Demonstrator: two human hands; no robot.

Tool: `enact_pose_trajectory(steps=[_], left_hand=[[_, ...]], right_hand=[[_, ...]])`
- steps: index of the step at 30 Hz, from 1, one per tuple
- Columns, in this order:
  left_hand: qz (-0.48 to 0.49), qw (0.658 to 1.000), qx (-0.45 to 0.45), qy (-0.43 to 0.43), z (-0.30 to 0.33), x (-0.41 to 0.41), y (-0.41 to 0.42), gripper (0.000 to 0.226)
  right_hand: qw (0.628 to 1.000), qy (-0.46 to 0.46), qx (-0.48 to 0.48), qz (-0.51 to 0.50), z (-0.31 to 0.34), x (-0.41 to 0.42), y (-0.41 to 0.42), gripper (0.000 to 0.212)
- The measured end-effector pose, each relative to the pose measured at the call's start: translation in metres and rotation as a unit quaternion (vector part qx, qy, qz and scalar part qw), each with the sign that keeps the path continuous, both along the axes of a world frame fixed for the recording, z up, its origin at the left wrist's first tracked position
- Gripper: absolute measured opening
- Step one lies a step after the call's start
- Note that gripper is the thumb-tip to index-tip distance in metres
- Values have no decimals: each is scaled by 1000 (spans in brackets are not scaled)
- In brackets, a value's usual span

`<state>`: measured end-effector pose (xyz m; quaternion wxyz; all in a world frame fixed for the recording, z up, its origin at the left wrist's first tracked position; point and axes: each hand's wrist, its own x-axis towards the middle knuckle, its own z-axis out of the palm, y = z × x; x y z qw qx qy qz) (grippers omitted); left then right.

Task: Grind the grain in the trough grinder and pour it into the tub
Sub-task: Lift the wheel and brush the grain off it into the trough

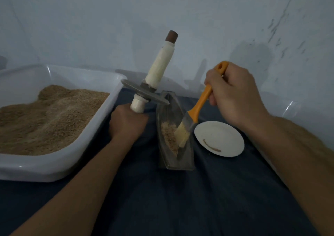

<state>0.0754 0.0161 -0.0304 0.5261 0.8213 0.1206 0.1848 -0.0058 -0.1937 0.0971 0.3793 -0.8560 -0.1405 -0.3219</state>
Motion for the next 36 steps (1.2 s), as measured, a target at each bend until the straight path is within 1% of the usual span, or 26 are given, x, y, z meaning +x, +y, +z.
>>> enact_pose_trajectory(steps=[4, 8, 13, 17, 20, 26, 30, 34, 36], left_hand=[[-5, 1000, -4, -14, -1, -1, -3, 13], [-7, 1000, -6, -25, -2, -2, -7, 15], [-19, 999, -4, -34, -3, -5, -9, 20], [-18, 999, 2, -31, -2, -7, -8, 20], [-14, 999, 4, -30, -1, -8, -10, 18], [-19, 999, 6, -36, 0, -9, -11, 24], [-17, 999, 15, -37, 1, -11, -11, 20], [-13, 999, 23, -37, 1, -11, -10, 21], [-13, 999, 23, -35, 1, -10, -11, 25]], right_hand=[[999, 27, 9, 21, -19, -8, 5, 34], [999, 42, 27, 20, -33, 4, 8, 35], [1000, 12, -8, -5, -48, 24, 13, 37], [999, -17, -2, -34, -42, 30, 10, 35], [999, -27, 20, -11, -31, 20, 4, 33], [998, -2, -10, 62, -35, 3, 6, 35], [998, -14, -44, 51, -48, 14, 11, 36], [997, -47, -44, 30, -44, 21, 8, 34], [997, -64, -28, 35, -37, 18, 4, 32]])
